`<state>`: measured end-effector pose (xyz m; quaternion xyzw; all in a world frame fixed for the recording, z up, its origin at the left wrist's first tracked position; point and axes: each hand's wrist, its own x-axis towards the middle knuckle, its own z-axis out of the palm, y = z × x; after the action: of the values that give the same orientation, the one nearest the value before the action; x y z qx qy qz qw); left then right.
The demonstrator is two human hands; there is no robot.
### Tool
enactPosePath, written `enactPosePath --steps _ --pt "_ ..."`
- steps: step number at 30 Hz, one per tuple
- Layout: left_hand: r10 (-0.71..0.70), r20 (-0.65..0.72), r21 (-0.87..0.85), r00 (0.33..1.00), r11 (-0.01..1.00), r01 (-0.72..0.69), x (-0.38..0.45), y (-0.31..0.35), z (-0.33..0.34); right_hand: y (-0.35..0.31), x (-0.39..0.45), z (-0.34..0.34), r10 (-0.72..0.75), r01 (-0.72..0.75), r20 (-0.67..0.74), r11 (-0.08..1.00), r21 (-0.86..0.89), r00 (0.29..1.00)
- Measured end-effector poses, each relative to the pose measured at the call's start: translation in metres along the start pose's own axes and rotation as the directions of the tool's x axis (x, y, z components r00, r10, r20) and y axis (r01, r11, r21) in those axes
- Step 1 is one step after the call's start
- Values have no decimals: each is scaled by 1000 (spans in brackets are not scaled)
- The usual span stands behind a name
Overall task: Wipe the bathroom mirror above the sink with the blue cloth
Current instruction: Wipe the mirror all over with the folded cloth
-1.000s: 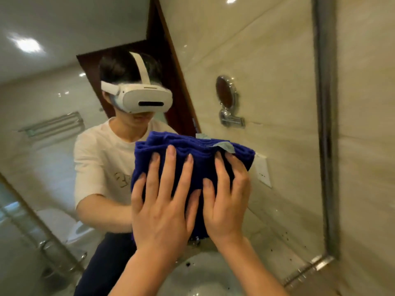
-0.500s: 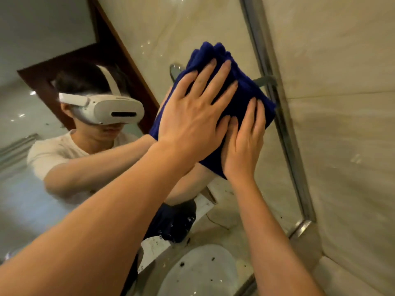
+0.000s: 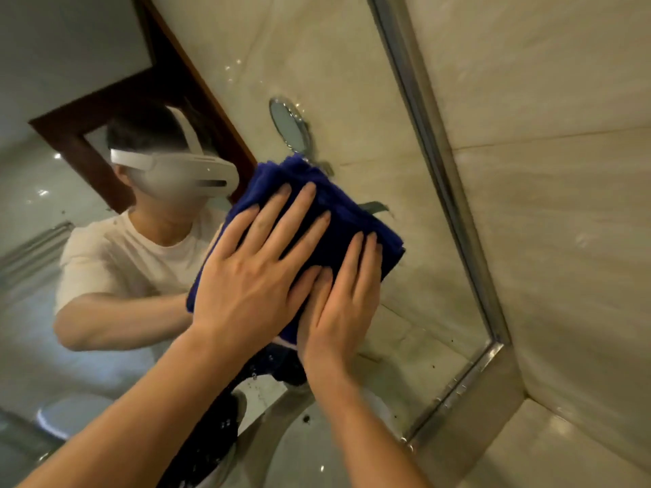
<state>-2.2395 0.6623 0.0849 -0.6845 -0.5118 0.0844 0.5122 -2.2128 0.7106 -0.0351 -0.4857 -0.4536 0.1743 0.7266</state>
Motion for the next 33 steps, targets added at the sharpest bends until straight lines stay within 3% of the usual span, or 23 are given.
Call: enactPosePath --steps 5,11,17,24,29,33 --pt "-29 27 21 999 999 29 6 13 -3 11 9 -5 -37 36 24 999 23 999" --pt "97 -28 2 995 995 -97 87 37 11 43 87 -3 59 -56 -85 998 40 995" --pt "149 -43 -39 988 988 -151 132 61 23 71 120 -2 35 -30 -112 998 49 993" --pt "188 -1 -66 982 980 -187 111 60 22 58 90 -7 128 -128 -168 992 11 978" --pt "255 71 -33 964 967 -253 44 38 24 33 13 -2 221 -234 -114 966 -115 969" --pt "186 76 -7 980 983 -186 14 36 20 27 1 0 211 -215 -46 963 -159 976"
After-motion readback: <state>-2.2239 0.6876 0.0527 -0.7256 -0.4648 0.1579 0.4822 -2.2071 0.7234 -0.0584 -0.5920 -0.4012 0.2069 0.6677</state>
